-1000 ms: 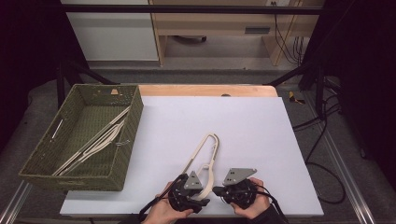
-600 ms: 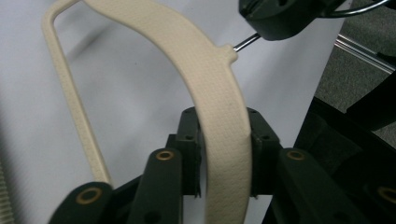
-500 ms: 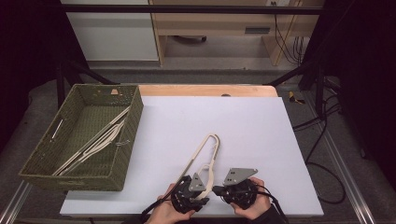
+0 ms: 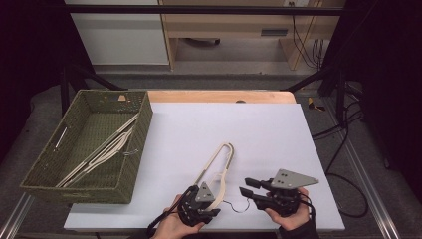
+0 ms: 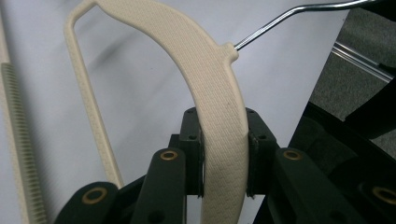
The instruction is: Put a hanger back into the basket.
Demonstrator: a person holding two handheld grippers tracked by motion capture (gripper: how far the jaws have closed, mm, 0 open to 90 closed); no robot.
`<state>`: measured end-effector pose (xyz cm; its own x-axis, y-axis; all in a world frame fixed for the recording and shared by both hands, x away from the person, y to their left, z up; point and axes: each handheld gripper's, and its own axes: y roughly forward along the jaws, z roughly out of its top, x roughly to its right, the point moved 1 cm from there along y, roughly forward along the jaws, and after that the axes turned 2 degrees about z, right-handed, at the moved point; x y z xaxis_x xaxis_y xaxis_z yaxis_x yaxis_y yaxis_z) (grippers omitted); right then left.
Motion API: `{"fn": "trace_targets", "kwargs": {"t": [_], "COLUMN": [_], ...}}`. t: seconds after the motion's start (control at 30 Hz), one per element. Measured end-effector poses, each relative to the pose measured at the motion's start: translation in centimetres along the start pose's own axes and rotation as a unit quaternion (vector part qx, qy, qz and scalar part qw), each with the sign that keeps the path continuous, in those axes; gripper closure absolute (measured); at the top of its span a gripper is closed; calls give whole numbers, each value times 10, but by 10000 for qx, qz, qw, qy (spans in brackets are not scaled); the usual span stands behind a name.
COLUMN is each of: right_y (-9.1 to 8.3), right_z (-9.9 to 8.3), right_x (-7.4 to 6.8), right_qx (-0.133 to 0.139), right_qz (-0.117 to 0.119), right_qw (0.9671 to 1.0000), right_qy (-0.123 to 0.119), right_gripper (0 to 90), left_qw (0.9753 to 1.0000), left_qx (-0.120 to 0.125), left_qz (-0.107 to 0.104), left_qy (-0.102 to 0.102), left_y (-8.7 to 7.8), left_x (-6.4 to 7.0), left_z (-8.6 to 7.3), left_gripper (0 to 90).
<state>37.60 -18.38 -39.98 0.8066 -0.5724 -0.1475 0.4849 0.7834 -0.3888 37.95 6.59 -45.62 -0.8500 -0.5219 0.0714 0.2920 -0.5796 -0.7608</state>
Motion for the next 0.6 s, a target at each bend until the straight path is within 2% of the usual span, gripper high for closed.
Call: {"fn": "trace_targets", "kwargs": {"t": [0.1, 0.23, 0.27, 0.43, 0.6], "right_y": [-12, -18, -18, -16, -14], "right_z": [0, -6, -9, -17, -21], "right_x": [10, 22, 26, 34, 38], "right_qx": [352, 441, 467, 464, 460], "right_qz": [-282, -624, -778, -968, -1117], "right_qw": [9988, 9965, 9951, 9926, 9909], "right_qy": [194, 327, 396, 564, 601], "right_gripper": [474, 370, 337, 238, 161], "left_qw": [10000, 9999, 9998, 9996, 9989], "left_qx": [65, 127, 126, 182, 285], "left_qz": [28, 81, 94, 146, 249], "left_qy": [-43, -85, -89, -168, -267], "left_y": [-5, -14, -16, -29, -45], "left_x": [-2, -5, -6, -11, -20], "left_z": [0, 0, 1, 0, -2], "left_gripper": [734, 738, 740, 747, 759]}}
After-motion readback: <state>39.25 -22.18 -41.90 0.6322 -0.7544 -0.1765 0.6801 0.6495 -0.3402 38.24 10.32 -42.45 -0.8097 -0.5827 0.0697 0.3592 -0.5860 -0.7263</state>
